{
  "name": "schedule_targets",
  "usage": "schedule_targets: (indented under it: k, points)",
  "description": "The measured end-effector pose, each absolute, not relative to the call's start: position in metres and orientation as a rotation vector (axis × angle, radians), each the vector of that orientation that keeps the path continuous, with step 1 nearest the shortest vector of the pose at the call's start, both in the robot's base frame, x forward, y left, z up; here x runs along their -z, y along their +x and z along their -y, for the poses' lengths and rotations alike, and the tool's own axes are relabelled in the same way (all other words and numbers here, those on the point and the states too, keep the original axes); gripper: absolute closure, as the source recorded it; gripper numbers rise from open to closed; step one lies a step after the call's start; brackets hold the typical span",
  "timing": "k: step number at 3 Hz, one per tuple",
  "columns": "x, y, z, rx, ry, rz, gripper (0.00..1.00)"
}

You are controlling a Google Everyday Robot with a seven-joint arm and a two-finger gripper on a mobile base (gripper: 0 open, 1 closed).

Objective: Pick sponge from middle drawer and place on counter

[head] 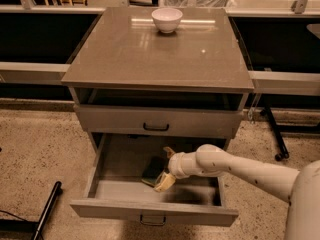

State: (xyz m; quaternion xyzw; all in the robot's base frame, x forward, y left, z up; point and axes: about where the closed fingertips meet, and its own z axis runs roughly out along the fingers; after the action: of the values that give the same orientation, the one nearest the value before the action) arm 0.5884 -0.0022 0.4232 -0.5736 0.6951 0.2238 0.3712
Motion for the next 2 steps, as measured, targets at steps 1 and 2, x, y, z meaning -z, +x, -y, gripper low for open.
schedule_targets:
  k: [1, 2]
  points:
    - [-0.394, 0.6, 0.001, -0.562, -1.376, -1.849, 0.0]
    - [-0.374, 0.61, -0.005, -0.578, -1.308, -1.908, 0.0]
